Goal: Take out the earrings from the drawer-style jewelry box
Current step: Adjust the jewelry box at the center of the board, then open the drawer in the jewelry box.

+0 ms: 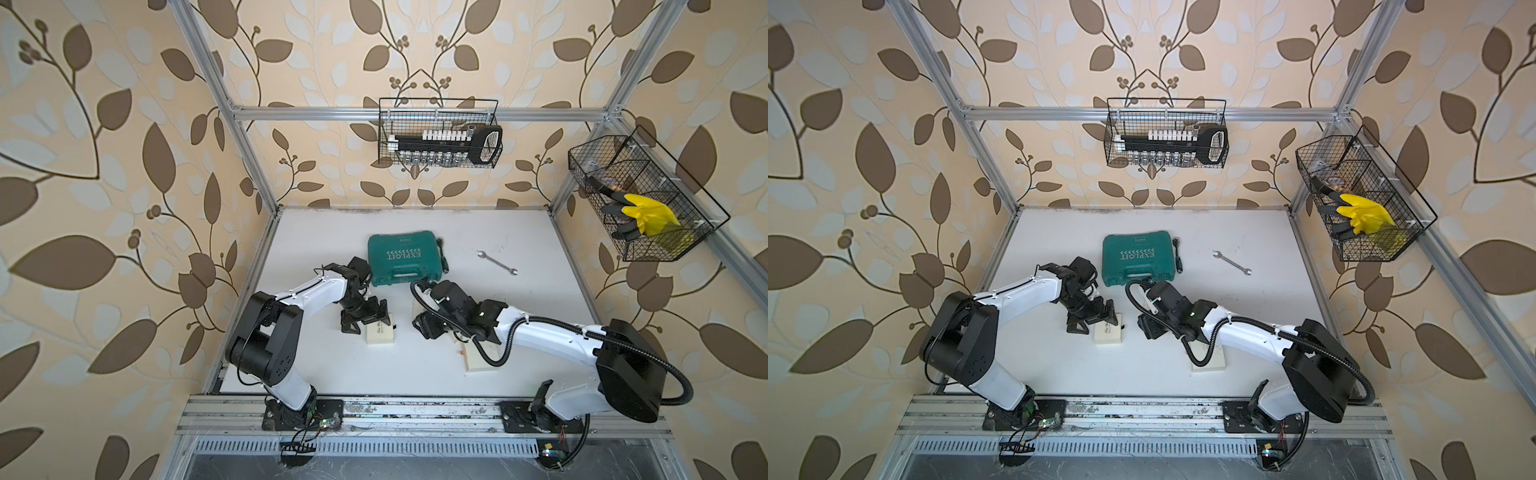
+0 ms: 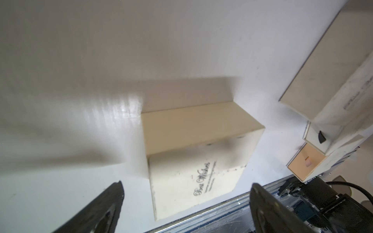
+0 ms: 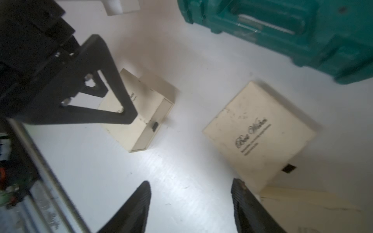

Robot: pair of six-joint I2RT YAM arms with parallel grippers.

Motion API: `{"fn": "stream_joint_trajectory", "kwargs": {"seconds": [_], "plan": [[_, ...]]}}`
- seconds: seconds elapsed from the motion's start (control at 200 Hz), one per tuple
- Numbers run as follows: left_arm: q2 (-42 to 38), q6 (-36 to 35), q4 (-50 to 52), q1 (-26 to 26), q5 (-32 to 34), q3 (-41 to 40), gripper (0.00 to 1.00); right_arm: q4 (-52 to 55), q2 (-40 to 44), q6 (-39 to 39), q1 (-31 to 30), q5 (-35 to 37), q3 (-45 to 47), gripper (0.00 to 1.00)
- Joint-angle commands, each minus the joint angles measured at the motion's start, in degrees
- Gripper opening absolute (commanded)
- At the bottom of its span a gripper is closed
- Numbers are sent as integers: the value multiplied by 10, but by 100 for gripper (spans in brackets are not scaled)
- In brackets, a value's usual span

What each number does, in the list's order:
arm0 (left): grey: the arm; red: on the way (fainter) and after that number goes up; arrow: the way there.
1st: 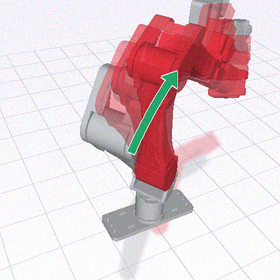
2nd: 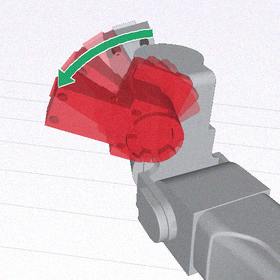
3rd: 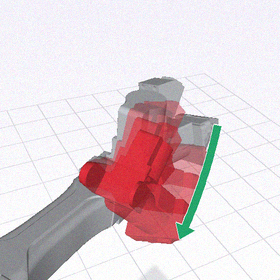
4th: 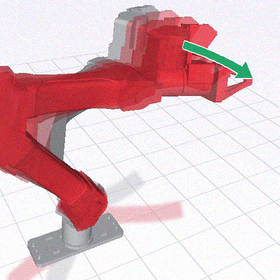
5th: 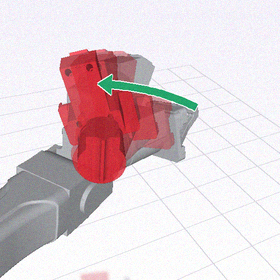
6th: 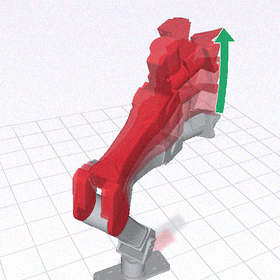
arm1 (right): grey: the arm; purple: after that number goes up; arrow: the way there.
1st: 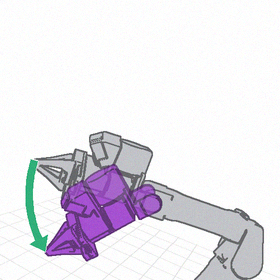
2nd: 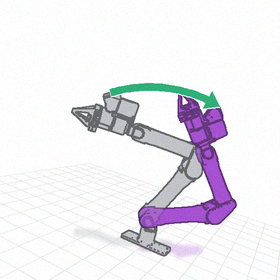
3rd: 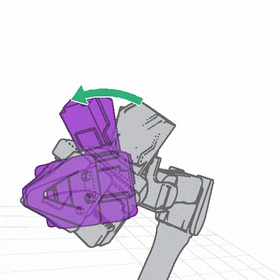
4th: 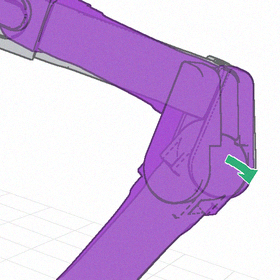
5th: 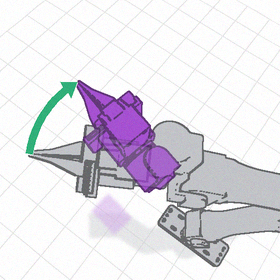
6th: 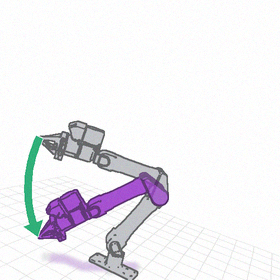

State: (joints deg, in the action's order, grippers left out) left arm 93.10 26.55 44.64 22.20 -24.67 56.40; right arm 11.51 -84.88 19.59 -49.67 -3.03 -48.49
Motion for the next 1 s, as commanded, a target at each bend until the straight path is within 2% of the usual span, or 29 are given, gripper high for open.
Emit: {"fn": "stream_joint_trajectory", "kwargs": {"seconds": [0.0, 0.085, 0.265, 0.36, 0.63, 1.0], "plan": [[13, -20, 10, 7, -22, 20, 99, -39, -42, 1, -3, -111, -12, 52], [20, -22, 10, 12, -27, 21, 98, -52, -75, 3, 0, -142, -25, 44], [32, -17, 0, 16, -40, 16, 92, -89, -120, 14, 13, -179, -35, 41], [36, -16, 0, 16, -41, 15, 86, -113, -127, 25, 27, -192, -26, 39], [30, -13, -9, 16, -49, 14, 87, -187, -148, 62, 59, -239, -5, 34], [6, -13, -11, 15, -55, 13, 87, -209, -171, 78, 62, -233, -7, 32]]}}
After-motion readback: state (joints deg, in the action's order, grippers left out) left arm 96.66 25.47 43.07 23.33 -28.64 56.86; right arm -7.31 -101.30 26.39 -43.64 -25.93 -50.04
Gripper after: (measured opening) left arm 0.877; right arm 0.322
